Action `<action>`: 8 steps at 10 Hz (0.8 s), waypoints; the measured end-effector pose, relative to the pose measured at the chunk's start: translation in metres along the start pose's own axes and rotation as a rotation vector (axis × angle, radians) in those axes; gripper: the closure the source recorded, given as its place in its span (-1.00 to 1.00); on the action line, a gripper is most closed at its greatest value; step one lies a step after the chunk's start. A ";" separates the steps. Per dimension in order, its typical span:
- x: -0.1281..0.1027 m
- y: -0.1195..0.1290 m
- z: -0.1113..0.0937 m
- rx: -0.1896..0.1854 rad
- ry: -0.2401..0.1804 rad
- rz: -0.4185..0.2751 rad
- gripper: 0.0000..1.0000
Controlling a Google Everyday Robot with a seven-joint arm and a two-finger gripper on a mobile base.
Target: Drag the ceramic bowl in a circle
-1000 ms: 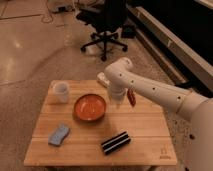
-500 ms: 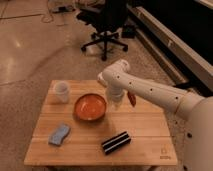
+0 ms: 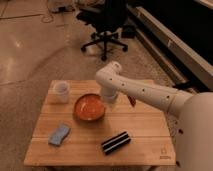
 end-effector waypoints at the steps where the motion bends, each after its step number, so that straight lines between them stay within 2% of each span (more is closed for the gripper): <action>1: 0.002 0.002 -0.002 0.004 0.000 0.025 0.17; 4: -0.011 -0.026 0.007 0.000 -0.013 0.034 0.17; 5: -0.009 -0.031 0.008 -0.013 -0.023 0.028 0.17; 6: -0.008 -0.026 0.009 -0.021 -0.037 0.028 0.17; 8: -0.011 -0.014 0.017 0.021 -0.018 0.036 0.17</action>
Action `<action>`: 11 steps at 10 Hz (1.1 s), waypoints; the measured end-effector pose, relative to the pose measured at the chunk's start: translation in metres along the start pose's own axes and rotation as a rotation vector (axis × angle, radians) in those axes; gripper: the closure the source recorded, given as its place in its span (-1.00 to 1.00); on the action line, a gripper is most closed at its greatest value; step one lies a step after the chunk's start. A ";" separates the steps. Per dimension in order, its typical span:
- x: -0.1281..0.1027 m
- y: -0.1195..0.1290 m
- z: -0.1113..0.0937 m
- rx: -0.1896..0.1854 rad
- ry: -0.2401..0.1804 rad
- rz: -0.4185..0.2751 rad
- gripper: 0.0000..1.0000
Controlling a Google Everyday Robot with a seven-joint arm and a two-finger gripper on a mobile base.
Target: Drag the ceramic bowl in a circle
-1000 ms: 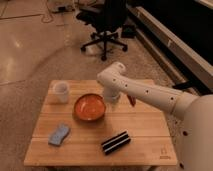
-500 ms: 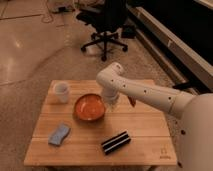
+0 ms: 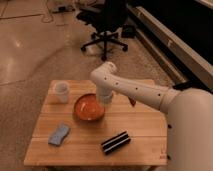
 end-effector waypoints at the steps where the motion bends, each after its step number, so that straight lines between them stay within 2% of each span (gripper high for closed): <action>1: -0.005 -0.006 0.005 0.001 -0.006 0.004 0.17; 2: -0.007 -0.012 0.008 0.003 -0.015 0.009 0.17; 6: -0.005 -0.017 -0.006 -0.014 -0.009 0.019 0.17; 7: 0.004 -0.013 -0.009 -0.011 0.004 0.020 0.17; 9: 0.024 -0.017 -0.017 -0.004 0.003 0.064 0.17; 11: 0.023 -0.023 -0.011 0.003 0.001 0.054 0.17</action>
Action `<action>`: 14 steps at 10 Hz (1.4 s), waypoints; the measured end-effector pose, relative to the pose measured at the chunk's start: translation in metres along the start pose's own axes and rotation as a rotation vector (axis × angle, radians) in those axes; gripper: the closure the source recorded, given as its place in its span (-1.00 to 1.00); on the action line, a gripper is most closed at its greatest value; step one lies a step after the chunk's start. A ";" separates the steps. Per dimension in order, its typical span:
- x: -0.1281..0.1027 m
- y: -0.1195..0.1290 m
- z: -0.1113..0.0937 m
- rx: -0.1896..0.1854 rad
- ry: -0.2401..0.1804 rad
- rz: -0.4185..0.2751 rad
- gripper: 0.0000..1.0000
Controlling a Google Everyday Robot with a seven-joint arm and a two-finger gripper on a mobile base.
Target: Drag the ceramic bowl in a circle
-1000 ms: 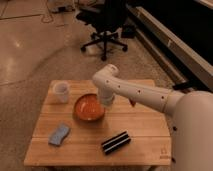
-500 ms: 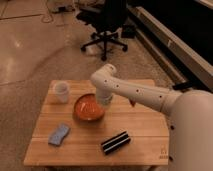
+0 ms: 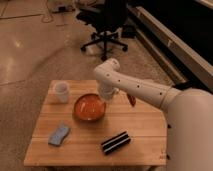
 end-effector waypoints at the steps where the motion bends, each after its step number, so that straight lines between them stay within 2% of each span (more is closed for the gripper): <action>1: -0.002 -0.001 -0.002 -0.003 0.000 -0.012 0.17; 2: -0.006 -0.002 -0.003 -0.005 -0.005 -0.019 0.17; 4: -0.008 0.019 0.000 -0.020 -0.013 -0.014 0.17; 6: -0.006 0.016 0.000 -0.011 -0.014 -0.035 0.17; 8: 0.014 0.020 -0.005 -0.014 -0.030 -0.028 0.17; 10: 0.022 0.027 -0.003 -0.024 -0.016 -0.025 0.17; 12: 0.003 0.021 -0.001 0.013 -0.015 -0.010 0.17; 14: -0.003 0.015 0.002 0.006 -0.022 0.000 0.17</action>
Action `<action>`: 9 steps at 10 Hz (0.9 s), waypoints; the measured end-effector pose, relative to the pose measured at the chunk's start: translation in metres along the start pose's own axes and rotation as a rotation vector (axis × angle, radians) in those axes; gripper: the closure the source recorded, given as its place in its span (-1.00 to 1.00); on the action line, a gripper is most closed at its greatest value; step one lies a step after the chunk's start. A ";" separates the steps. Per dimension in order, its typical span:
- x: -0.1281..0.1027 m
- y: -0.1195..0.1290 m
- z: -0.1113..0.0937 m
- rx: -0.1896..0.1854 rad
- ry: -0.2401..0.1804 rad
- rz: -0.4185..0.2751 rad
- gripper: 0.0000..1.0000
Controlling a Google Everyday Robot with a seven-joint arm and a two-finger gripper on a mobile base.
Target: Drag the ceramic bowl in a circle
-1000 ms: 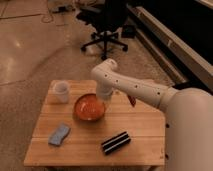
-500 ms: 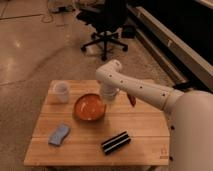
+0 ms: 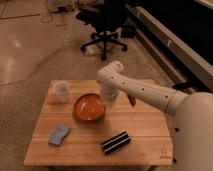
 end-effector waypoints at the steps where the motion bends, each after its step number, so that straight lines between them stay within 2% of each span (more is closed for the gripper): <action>1: 0.003 0.004 0.000 -0.013 0.004 -0.009 0.17; 3: 0.002 0.008 0.013 0.019 0.002 0.030 0.17; 4: -0.003 0.004 0.015 0.021 -0.001 0.048 0.17; 5: -0.001 -0.002 0.014 0.022 -0.002 0.040 0.17; 6: 0.007 0.001 0.011 0.007 0.002 0.037 0.17; 8: 0.006 0.006 0.003 0.004 0.005 -0.042 0.17; 9: 0.010 0.012 0.004 0.007 -0.006 -0.032 0.17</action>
